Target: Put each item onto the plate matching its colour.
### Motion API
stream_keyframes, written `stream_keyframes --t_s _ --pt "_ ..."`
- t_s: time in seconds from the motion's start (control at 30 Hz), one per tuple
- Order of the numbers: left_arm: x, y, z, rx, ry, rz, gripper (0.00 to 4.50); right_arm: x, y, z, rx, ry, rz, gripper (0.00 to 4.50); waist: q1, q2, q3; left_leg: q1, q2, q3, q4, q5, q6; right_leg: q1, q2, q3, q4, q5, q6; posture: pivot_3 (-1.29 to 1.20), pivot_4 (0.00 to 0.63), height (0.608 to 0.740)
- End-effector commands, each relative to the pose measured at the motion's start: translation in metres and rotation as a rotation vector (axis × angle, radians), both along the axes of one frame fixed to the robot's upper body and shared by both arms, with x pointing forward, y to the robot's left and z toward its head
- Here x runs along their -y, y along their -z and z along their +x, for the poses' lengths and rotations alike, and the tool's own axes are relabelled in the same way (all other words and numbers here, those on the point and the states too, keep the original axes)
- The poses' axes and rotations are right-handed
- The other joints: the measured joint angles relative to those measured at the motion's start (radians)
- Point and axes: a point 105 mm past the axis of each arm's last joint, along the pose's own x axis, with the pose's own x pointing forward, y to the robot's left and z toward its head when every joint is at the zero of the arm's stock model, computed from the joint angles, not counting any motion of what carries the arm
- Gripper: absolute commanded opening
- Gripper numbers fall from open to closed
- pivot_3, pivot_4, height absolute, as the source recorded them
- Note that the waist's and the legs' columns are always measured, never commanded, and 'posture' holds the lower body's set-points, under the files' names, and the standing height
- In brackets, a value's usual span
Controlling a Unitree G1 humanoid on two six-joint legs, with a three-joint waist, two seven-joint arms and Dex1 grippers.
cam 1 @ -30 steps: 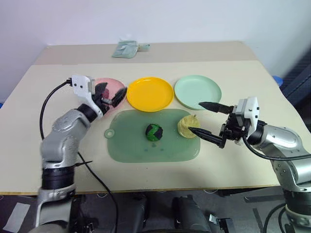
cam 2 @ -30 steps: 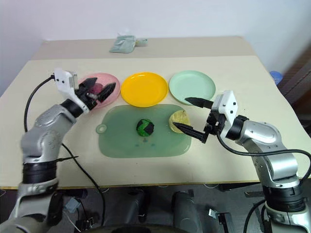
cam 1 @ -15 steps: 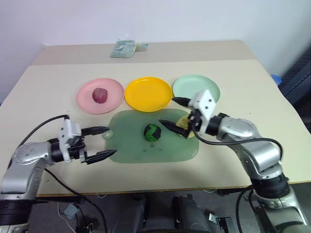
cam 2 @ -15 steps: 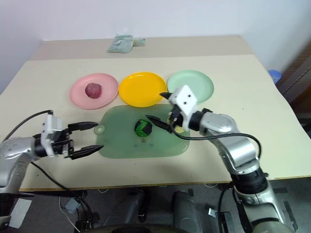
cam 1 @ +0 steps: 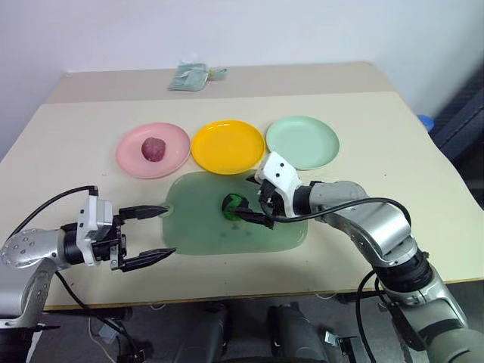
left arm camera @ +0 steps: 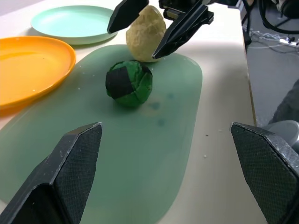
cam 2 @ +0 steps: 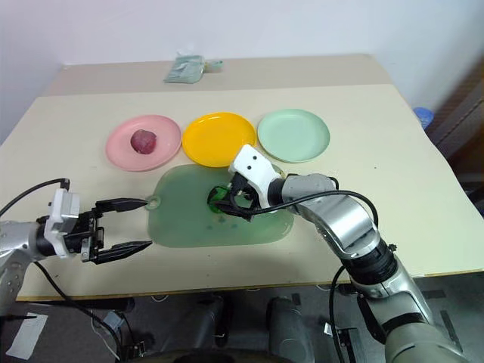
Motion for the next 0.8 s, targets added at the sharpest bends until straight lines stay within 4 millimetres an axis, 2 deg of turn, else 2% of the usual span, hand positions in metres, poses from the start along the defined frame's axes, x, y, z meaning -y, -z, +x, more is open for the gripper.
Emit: stream_keyframes --t_s 0.03,0.17,0.5,0.6,0.73,0.8 --pt "0.001 -0.009 -0.003 0.046 -0.017 -0.005 4.48 -0.003 -0.003 0.002 0.034 -0.014 -0.045 4.5 -0.001 0.0 0.0 0.0 0.0 0.0 0.0 0.0 0.0 0.0 0.0 0.0 0.0 0.0 0.0 0.0 0.15 0.74" --pt "0.005 -0.008 -0.008 0.055 -0.024 0.003 4.48 -0.005 0.006 0.005 0.037 -0.02 -0.122 4.5 0.001 0.0 0.0 0.0 0.0 0.0 0.0 0.0 0.0 0.0 0.0 0.0 0.0 0.0 0.0 0.0 0.15 0.74" --pt "0.012 -0.009 -0.015 0.065 -0.047 -0.007 4.48 -0.005 0.021 0.012 -0.003 -0.007 -0.147 4.5 0.001 0.0 0.0 0.0 0.0 0.0 0.0 0.0 0.0 0.0 0.0 0.0 0.0 0.0 0.0 0.0 0.15 0.74" --pt "0.012 -0.009 -0.015 0.063 -0.053 -0.008 4.5 -0.007 0.021 0.012 -0.007 -0.009 -0.141 3.7 0.0 0.0 0.0 0.0 0.0 0.0 0.0 0.0 0.0 0.0 0.0 0.0 0.0 0.0 0.0 0.0 0.15 0.74" --pt "0.012 -0.008 -0.016 0.059 -0.062 -0.016 4.5 -0.011 0.018 0.006 -0.021 -0.038 -0.119 1.83 0.001 0.0 0.0 0.0 0.0 0.0 0.0 0.0 0.0 0.0 0.0 0.0 0.0 0.0 0.0 0.0 0.15 0.74" --pt "0.013 -0.008 -0.015 0.057 -0.067 -0.023 4.5 -0.014 0.011 0.0 -0.037 -0.061 -0.08 1.83 0.001 0.0 0.0 0.0 0.0 0.0 0.0 0.0 0.0 0.0 0.0 0.0 0.0 0.0 0.0 0.0 0.15 0.74"
